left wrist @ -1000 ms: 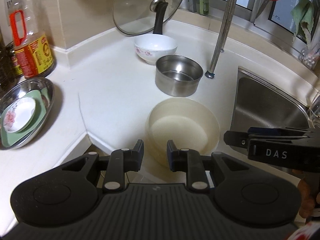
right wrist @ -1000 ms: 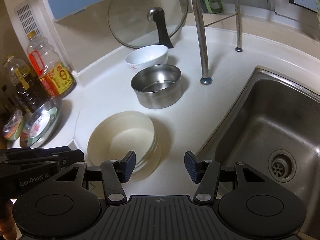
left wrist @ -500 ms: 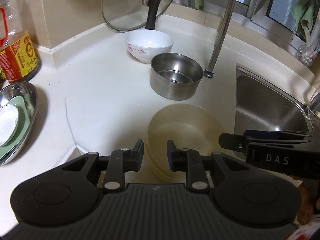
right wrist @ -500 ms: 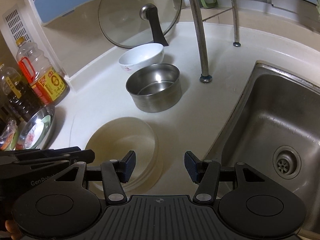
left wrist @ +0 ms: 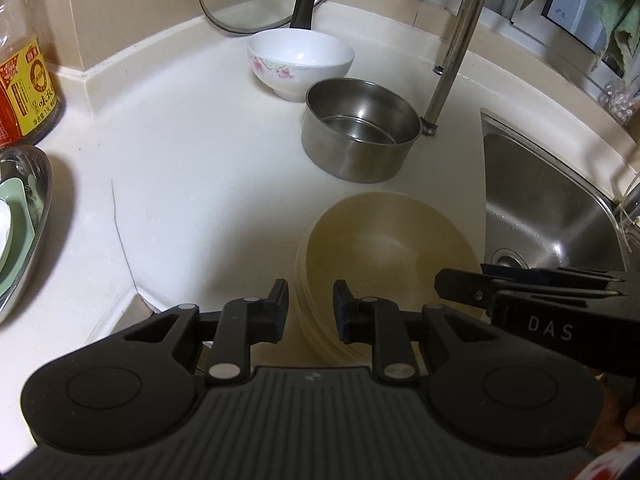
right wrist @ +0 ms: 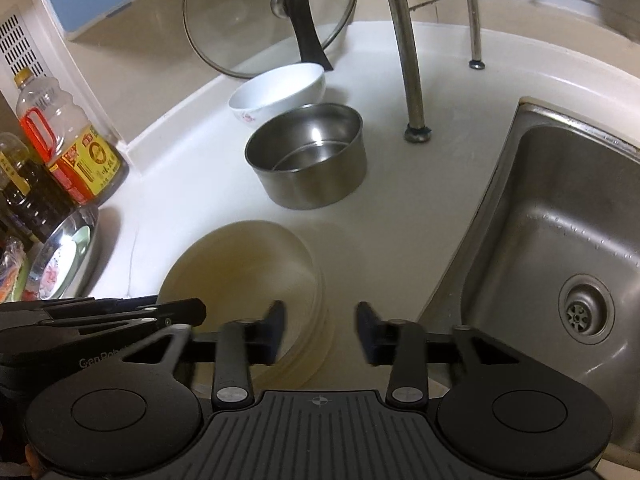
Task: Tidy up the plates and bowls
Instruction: 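Close both grippers on the rim of the cream plastic bowls, then lift the cream bowls with both grippers toward the white floral bowl, then lower the cream bowls into the white floral bowl and open both grippers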
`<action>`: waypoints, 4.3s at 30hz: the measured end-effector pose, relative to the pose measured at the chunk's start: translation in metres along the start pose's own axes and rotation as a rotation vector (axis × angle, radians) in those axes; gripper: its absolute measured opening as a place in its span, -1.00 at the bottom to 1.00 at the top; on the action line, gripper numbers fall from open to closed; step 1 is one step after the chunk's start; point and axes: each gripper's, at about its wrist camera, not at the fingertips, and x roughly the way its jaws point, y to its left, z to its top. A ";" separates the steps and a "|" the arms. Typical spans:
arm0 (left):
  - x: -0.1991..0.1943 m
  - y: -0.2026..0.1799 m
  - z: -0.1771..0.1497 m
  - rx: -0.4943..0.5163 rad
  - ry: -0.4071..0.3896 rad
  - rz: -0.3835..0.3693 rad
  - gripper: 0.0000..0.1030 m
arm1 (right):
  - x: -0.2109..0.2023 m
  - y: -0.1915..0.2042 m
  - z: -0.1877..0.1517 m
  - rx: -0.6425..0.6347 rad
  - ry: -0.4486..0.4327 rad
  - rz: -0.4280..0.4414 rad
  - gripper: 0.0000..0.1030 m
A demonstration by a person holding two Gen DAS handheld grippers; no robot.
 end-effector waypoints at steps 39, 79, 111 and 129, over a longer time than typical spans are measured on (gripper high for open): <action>-0.024 0.033 0.074 0.028 -0.160 0.031 -0.78 | 0.007 0.039 0.081 -0.068 -0.127 0.056 -0.79; 0.091 0.064 0.228 0.040 -0.121 -0.047 -0.76 | 0.116 0.021 0.221 0.081 -0.151 -0.079 -0.79; 0.084 0.064 0.216 0.044 -0.126 -0.051 -0.64 | 0.103 0.024 0.210 0.061 -0.184 -0.075 -0.25; 0.005 0.052 0.143 0.103 -0.194 0.003 -0.64 | 0.028 0.023 0.142 0.085 -0.235 0.019 -0.23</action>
